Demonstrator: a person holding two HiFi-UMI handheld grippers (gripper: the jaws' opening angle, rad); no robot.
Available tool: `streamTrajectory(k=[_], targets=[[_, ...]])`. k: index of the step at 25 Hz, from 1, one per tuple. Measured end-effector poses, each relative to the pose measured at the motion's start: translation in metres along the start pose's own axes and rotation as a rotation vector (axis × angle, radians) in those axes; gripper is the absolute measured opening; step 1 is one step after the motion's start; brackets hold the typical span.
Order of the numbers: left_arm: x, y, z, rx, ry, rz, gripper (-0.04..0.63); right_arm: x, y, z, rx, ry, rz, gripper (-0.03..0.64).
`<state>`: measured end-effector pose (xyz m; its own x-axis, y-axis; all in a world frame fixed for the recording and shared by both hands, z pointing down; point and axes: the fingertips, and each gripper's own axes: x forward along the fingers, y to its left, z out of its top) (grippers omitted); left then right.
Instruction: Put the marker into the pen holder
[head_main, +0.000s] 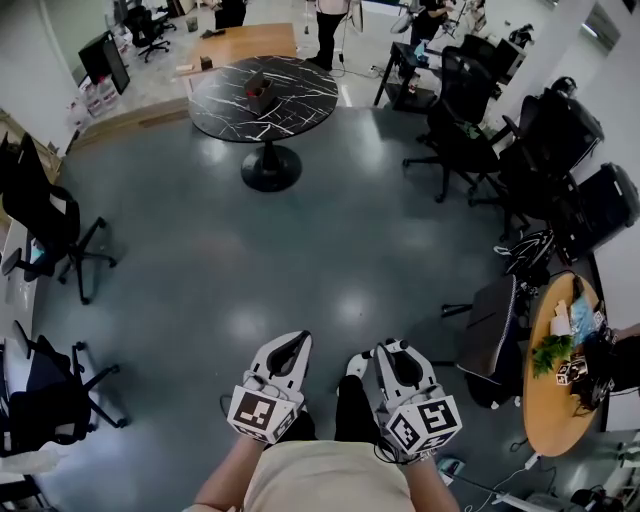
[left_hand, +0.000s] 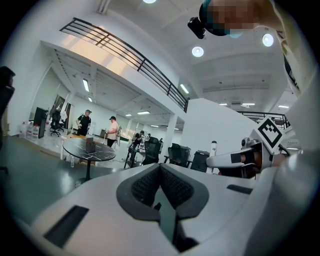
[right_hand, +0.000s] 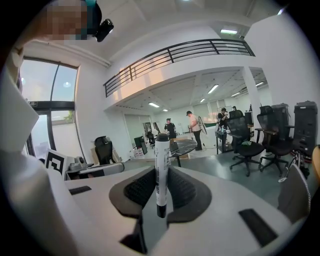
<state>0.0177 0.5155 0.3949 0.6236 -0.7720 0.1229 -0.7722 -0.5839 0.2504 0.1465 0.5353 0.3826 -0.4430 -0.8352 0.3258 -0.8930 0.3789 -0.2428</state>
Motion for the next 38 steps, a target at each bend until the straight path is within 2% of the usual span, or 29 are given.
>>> streamTrajectory(k=[7,16,24,28,31,38], targets=[[0.062,-0.002,0.012,0.030,0.012,0.066,0.008,0.035,-0.065,0.015,0.039,0.022,0.052,0.082],[0.175,-0.029,0.025,0.095,0.010,0.147,0.008,0.073,-0.174,0.067,0.018,-0.002,0.141,0.082],[0.227,-0.042,0.021,0.071,0.032,0.195,0.008,0.085,-0.239,0.079,0.043,0.009,0.161,0.083],[0.251,-0.037,0.027,0.090,0.031,0.187,0.008,0.098,-0.254,0.086,0.012,0.017,0.159,0.083],[0.272,-0.027,0.024,0.069,0.030,0.165,0.008,0.113,-0.264,0.092,-0.003,0.023,0.142,0.082],[0.333,0.011,0.032,0.048,0.034,0.076,0.008,0.164,-0.289,0.108,-0.013,0.044,0.064,0.083]])
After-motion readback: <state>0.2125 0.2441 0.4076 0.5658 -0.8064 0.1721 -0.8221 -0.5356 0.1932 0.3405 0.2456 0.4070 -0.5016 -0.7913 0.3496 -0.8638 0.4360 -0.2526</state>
